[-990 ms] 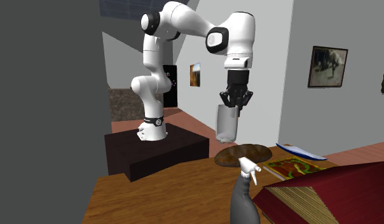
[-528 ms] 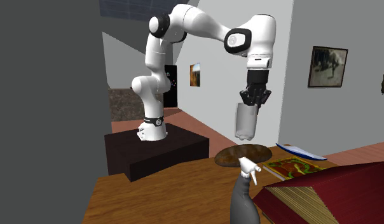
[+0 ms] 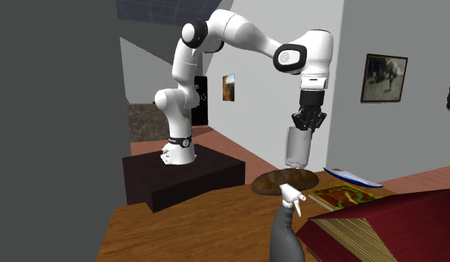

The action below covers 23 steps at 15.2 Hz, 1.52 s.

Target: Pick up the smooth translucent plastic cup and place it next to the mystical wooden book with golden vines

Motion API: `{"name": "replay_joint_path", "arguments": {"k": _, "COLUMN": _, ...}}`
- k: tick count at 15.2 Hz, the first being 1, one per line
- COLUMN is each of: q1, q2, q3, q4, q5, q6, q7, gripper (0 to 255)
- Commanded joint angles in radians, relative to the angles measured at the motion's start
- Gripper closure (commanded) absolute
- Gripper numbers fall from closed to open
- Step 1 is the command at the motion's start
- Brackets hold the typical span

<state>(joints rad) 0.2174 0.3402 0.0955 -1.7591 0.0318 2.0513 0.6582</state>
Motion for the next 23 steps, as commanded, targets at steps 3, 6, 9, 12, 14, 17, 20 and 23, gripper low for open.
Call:
{"name": "replay_joint_path", "arguments": {"k": 3, "q1": 0.001, "q2": 0.025, "q3": -0.001, "q4": -0.019, "q5": -0.002, "q6": 0.044, "q7": 0.000, "gripper": 255}}
{"name": "replay_joint_path", "arguments": {"k": 6, "q1": 0.002, "q2": 0.043, "q3": -0.001, "q4": -0.034, "q5": -0.003, "q6": 0.078, "q7": -0.001, "gripper": 255}}
{"name": "replay_joint_path", "arguments": {"k": 9, "q1": 0.002, "q2": 0.063, "q3": -0.002, "q4": -0.047, "q5": -0.004, "q6": 0.111, "q7": -0.002, "gripper": 255}}
{"name": "replay_joint_path", "arguments": {"k": 12, "q1": 0.003, "q2": 0.084, "q3": -0.003, "q4": -0.059, "q5": -0.005, "q6": 0.144, "q7": -0.003, "gripper": 255}}
{"name": "replay_joint_path", "arguments": {"k": 14, "q1": 0.004, "q2": 0.099, "q3": -0.003, "q4": -0.065, "q5": -0.006, "q6": 0.165, "q7": -0.003, "gripper": 255}}
{"name": "replay_joint_path", "arguments": {"k": 17, "q1": 0.005, "q2": 0.123, "q3": -0.004, "q4": -0.073, "q5": -0.007, "q6": 0.196, "q7": -0.004, "gripper": 255}}
{"name": "replay_joint_path", "arguments": {"k": 20, "q1": 0.006, "q2": 0.148, "q3": -0.005, "q4": -0.078, "q5": -0.009, "q6": 0.227, "q7": -0.004, "gripper": 255}}
{"name": "replay_joint_path", "arguments": {"k": 23, "q1": 0.007, "q2": 0.174, "q3": -0.006, "q4": -0.082, "q5": -0.010, "q6": 0.257, "q7": -0.005, "gripper": 255}}
